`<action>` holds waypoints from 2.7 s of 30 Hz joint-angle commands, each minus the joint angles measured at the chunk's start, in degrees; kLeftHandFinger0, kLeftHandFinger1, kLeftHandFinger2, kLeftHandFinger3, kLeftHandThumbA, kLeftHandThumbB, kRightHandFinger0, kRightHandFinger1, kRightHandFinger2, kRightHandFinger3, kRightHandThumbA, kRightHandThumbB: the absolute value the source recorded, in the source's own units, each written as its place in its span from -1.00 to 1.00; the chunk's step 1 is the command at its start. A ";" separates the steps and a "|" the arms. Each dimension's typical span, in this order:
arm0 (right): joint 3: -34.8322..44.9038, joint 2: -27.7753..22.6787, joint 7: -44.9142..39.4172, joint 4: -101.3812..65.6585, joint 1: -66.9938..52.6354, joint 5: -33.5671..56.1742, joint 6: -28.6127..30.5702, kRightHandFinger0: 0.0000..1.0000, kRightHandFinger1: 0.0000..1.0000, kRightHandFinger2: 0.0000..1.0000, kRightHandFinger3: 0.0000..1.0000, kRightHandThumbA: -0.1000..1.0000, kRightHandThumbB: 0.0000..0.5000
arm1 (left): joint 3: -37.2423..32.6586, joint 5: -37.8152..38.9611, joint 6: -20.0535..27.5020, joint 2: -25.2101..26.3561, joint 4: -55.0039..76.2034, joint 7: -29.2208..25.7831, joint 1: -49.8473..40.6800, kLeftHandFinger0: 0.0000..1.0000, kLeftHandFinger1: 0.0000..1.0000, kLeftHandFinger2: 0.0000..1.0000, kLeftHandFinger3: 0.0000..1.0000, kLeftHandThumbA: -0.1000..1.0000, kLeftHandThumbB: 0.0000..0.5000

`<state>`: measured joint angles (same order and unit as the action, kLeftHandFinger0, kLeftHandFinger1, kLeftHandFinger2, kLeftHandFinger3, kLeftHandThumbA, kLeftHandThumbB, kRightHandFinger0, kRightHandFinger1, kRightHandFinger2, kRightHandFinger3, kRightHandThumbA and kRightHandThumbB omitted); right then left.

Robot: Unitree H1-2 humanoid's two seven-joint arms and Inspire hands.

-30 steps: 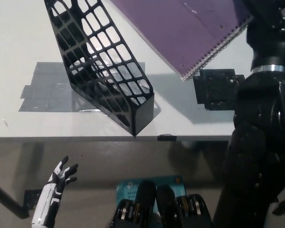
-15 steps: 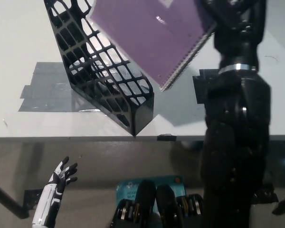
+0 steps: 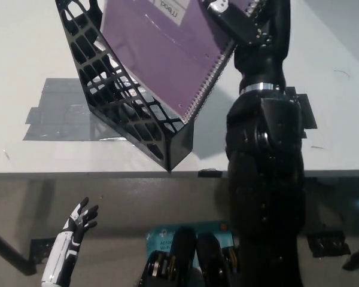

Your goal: A person hands a notebook to the robot and the robot grabs it with its right hand and places it in the magazine stand kept in the centre of the desk infront of it.

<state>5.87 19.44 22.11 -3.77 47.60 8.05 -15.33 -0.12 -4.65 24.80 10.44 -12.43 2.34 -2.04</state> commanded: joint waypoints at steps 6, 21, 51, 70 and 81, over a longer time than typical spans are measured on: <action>-1.75 1.95 2.04 2.53 7.59 -3.90 10.01 -1.00 -1.00 -1.00 -1.00 0.74 -1.00 | -0.49 0.37 2.13 1.31 1.13 1.00 0.42 0.83 0.87 0.85 1.00 1.00 1.00; -1.16 2.34 3.77 12.19 11.73 -2.99 14.90 -1.00 -1.00 -1.00 -1.00 0.71 -1.00 | -1.19 0.03 2.13 1.50 0.99 0.85 1.31 0.78 0.85 0.80 1.00 1.00 1.00; -10.58 -4.54 -12.50 29.11 9.74 -1.67 29.62 1.00 1.00 1.00 1.00 1.00 0.22 | -1.27 -0.86 2.12 1.83 1.15 1.39 3.07 0.72 0.79 0.74 0.96 1.00 1.00; -10.11 -5.53 -15.41 29.18 9.51 -0.43 30.07 1.00 1.00 1.00 1.00 1.00 0.65 | -1.51 -1.98 1.43 2.35 1.72 1.60 3.91 0.73 0.73 0.65 0.90 1.00 1.00; -6.77 -2.37 -2.91 29.11 11.55 -7.24 25.22 0.75 0.94 1.00 1.00 0.28 0.10 | -1.69 -2.12 1.51 2.39 1.78 1.64 4.23 0.74 0.69 0.60 0.88 1.00 1.00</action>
<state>-2.63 13.67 10.94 26.99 53.62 6.00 11.68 -1.71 -6.25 24.78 12.07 -12.27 3.75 1.27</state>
